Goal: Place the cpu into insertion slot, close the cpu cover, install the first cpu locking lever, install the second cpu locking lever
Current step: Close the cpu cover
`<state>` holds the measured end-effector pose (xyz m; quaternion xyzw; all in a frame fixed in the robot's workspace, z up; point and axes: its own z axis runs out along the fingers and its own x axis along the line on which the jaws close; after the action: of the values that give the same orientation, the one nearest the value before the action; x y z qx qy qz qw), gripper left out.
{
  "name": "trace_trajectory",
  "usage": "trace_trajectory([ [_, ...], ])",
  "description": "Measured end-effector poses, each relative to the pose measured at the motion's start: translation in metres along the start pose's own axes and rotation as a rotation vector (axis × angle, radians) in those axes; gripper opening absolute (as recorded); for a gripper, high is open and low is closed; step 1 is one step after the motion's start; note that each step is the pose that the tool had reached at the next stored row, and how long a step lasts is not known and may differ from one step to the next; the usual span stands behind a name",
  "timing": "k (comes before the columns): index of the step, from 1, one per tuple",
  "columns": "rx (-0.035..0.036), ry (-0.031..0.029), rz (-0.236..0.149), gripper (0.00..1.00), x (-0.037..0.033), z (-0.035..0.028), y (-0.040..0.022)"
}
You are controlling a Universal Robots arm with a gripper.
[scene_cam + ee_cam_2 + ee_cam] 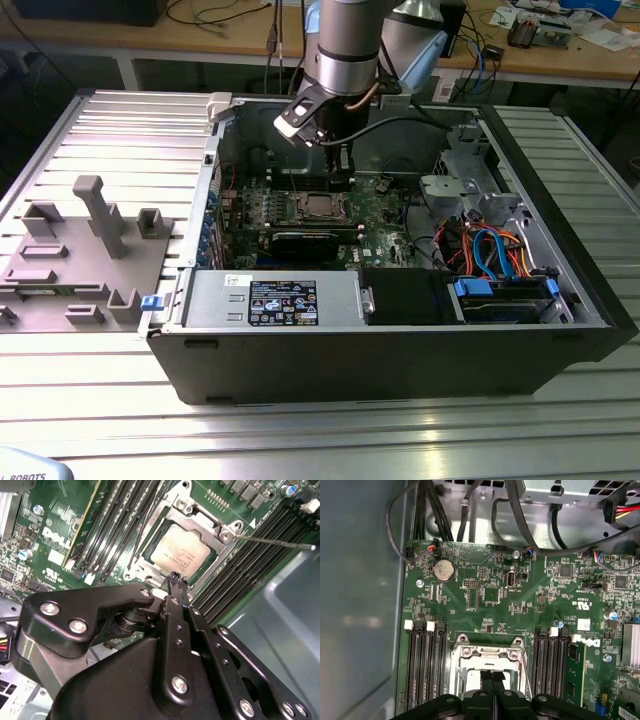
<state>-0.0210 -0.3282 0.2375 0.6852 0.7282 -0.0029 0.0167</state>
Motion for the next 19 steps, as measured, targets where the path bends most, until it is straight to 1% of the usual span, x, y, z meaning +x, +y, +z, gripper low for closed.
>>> trace_trajectory([
  [12,0.0,0.0,0.0,0.11,0.0008,0.0068,-0.0108],
  [16,0.0,0.0001,0.0,0.11,0.001,0.0088,-0.0122],
  [19,0.0,0.0001,0.0,0.11,0.0011,0.0115,-0.0125],
])
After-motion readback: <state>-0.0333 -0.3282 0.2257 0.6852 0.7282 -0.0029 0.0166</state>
